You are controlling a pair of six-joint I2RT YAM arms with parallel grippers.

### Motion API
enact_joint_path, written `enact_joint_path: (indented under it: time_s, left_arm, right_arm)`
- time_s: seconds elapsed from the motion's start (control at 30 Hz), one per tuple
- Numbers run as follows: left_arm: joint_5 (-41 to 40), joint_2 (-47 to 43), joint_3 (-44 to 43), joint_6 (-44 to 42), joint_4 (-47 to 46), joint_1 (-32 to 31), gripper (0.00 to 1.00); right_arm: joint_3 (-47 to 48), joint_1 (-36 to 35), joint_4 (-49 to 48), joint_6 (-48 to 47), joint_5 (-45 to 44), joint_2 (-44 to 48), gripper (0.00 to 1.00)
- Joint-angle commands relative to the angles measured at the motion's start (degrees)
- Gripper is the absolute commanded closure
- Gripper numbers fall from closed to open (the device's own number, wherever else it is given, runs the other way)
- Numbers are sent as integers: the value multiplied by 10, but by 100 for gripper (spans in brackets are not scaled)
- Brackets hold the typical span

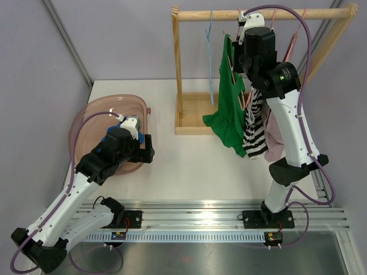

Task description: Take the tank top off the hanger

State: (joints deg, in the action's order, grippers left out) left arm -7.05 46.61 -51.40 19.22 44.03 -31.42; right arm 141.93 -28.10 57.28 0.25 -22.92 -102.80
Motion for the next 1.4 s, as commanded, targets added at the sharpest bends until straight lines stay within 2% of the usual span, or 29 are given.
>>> enact_joint_path:
  time_s: [0.0, 0.47, 0.6, 0.67, 0.77, 0.97, 1.1, 1.37]
  left_arm:
    - [7, -6, -7, -10, -21, -2, 1]
    - [11, -8, -6, -12, -21, -2, 1]
    - [10, -12, -6, -11, -22, -2, 1]
    - [11, -13, -6, -11, -22, -1, 1]
    - [12, -13, -6, -13, -23, -1, 1]
    - [16, -10, -6, -13, -23, -2, 1]
    - [14, -10, -6, -13, -22, -1, 1]
    - [9, -11, -7, -12, -22, -1, 1]
  right_arm:
    - [29, 1, -7, 18, 23, -4, 100]
    - [-17, 3, -31, 20, 30, 15, 98]
    - [-37, 3, -32, 21, 32, 10, 72]
    - [-44, 3, -33, 20, 29, 8, 66]
    - [-46, 3, -34, 20, 25, -1, 68]
    - [24, 3, -12, 22, 38, -21, 98]
    - [65, 3, -8, 29, 47, -14, 100]
    - [69, 3, -23, 58, 80, 36, 100]
